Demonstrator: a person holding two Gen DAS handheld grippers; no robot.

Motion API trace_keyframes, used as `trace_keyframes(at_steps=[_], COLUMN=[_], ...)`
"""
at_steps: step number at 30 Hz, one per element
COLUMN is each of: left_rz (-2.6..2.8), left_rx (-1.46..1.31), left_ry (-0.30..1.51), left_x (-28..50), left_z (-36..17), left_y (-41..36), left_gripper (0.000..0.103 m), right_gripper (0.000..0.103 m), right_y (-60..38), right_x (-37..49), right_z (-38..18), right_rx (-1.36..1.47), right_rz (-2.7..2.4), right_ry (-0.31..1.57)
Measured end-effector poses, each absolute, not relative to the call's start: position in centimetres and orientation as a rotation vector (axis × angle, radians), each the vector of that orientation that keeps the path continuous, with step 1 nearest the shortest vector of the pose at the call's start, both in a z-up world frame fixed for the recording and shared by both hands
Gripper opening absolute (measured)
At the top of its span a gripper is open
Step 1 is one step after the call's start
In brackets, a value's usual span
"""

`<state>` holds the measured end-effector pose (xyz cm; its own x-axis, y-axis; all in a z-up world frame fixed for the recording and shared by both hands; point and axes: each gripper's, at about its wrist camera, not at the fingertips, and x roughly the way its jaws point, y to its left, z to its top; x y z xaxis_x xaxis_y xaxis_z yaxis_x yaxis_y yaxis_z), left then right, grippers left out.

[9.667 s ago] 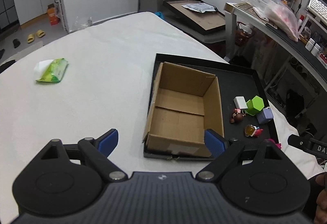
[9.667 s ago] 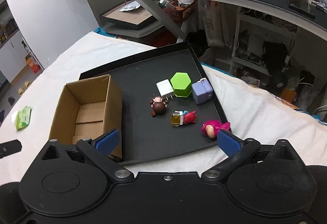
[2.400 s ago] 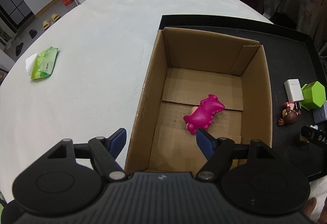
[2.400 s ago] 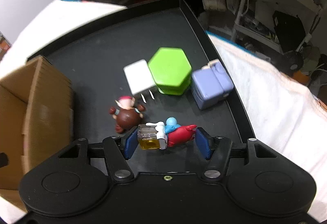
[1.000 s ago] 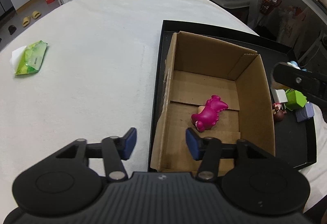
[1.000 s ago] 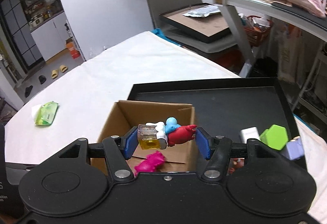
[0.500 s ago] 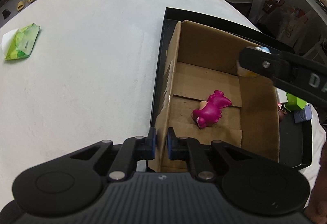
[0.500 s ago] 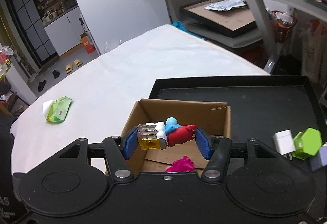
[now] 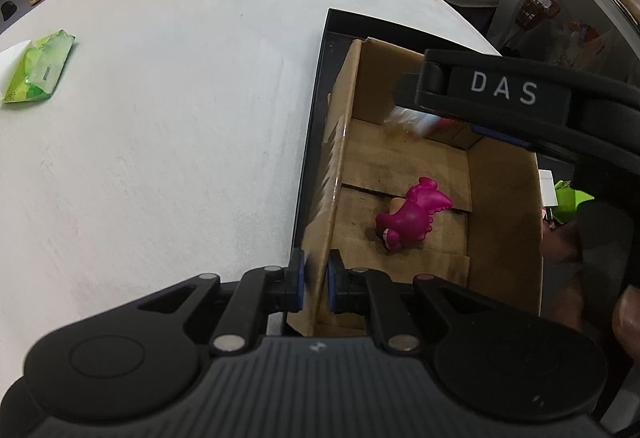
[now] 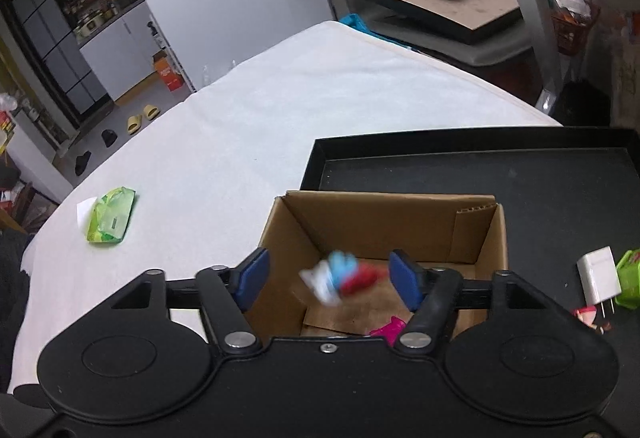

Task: Organize rigid objects
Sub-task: 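Carry the blue-red figure into the box and open the right tool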

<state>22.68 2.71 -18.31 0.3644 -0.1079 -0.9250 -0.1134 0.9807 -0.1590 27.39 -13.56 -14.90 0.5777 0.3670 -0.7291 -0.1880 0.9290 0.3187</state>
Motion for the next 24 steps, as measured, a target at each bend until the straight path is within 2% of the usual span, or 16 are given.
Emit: trace_keyframes(at_steps=[14, 24], left_rz=[0.012, 0.073], left_rx=[-0.181, -0.135], left_ry=[1.212, 1.205], left_x=[22.8, 22.7], left_z=[-17.9, -17.4], left_y=[2.2, 1.4], left_gripper=[0.011, 0.018], right_gripper=[0.075, 0.076], right_y=[-15.8, -19.7], right_x=[25.8, 25.1], right_z=[-13.3, -14.0], right_rx=[0.216, 0.253], right_rz=[0.245, 0.130], right_ry=[0.854, 0.895])
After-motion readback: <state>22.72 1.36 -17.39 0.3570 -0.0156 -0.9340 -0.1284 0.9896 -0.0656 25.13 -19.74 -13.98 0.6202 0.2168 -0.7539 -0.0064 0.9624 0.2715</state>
